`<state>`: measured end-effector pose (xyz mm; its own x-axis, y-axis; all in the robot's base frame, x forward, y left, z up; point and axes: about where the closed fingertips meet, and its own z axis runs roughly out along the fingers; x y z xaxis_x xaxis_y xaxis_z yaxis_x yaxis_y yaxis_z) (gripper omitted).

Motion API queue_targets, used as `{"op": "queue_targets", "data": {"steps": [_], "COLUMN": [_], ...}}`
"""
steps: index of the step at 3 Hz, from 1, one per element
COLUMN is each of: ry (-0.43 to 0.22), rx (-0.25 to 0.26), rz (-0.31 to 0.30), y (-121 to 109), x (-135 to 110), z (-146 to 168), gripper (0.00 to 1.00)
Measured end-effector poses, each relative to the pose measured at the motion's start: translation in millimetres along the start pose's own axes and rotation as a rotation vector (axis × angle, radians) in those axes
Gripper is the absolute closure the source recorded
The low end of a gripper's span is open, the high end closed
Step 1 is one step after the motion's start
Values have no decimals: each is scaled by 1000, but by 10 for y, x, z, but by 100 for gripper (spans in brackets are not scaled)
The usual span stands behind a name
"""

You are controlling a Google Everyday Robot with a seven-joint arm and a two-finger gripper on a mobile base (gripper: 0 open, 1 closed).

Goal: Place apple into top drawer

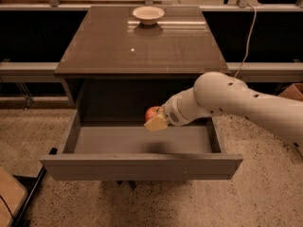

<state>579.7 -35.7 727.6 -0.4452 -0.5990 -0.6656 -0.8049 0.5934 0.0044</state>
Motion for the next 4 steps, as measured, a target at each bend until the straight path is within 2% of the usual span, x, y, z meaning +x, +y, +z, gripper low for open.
{"op": "queue_targets", "data": {"steps": [1,2,4], "ry": [14,29,13], "rx": [28,34,-31], "rz": [52,92,168], "y": [-129,-246,-189], "x": [150,264,423], "z": [408,635,685], "gripper": [100,82,35]}}
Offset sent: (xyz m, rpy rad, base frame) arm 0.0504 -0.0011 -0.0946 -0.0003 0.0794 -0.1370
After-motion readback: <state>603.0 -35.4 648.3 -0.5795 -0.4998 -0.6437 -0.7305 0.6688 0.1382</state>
